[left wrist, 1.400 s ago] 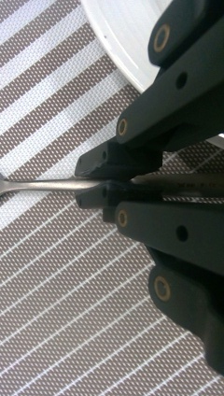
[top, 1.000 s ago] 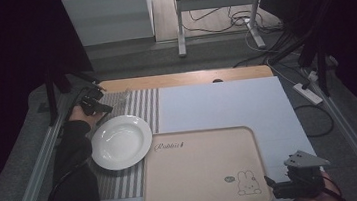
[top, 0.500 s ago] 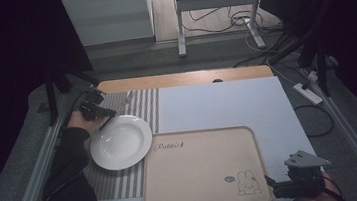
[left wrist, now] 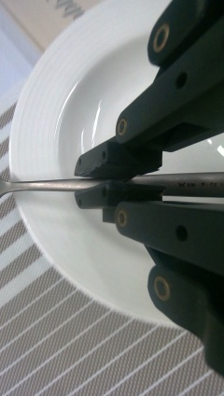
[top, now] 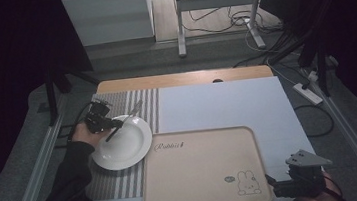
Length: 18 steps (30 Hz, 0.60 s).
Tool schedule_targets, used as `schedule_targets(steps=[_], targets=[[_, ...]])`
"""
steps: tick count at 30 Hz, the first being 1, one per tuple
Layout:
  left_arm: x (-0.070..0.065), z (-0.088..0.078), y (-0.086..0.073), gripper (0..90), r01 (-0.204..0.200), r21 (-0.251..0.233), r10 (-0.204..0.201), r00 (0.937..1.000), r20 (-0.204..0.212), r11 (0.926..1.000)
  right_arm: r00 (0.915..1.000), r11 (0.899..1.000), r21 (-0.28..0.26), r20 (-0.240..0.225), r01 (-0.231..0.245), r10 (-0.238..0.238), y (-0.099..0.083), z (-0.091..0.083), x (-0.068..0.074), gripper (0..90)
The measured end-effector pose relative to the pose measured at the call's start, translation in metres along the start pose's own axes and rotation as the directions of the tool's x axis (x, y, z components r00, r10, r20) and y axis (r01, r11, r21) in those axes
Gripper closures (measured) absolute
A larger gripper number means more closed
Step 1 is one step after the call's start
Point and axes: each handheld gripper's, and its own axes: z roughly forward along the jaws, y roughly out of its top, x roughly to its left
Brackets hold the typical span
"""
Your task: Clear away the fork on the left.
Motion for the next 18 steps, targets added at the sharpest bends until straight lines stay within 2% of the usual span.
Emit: schedule_targets(steps=[5,9,13,15,16,18], targets=[[-0.014,-0.003,-0.008,83.6,0.003,-0.017,-0.003,0.9999,0.015,0.9999,1.0,1.0,-0.001,0.001,0.006,-0.006,0.0,0.0,0.001,0.0],[-0.027,-0.003,-0.013,83.7,-0.007,-0.012,0.007,0.9997,0.025,0.9999,1.0,1.0,-0.003,0.0,0.009,-0.009,0.0,-0.001,0.001,0.0],[-0.049,-0.002,-0.013,83.7,-0.047,-0.003,0.047,0.9986,0.024,0.9989,0.9999,1.0,-0.003,0.001,0.014,-0.014,0.0,-0.001,0.001,0.0],[-0.053,-0.002,-0.013,83.6,-0.053,-0.001,0.053,0.9983,0.023,0.9986,0.9999,1.0,-0.003,0.001,0.015,-0.015,0.0,-0.001,0.002,0.0],[-0.064,-0.001,-0.013,83.6,-0.065,-0.003,0.065,0.9974,0.03,0.9979,0.9999,1.0,-0.004,0.001,0.016,-0.016,0.0,-0.001,0.002,0.0],[-0.071,0.0,-0.014,83.6,-0.073,-0.001,0.073,0.9968,0.031,0.9973,0.9999,1.0,-0.004,0.002,0.017,-0.017,0.0,-0.001,0.002,0.0]])
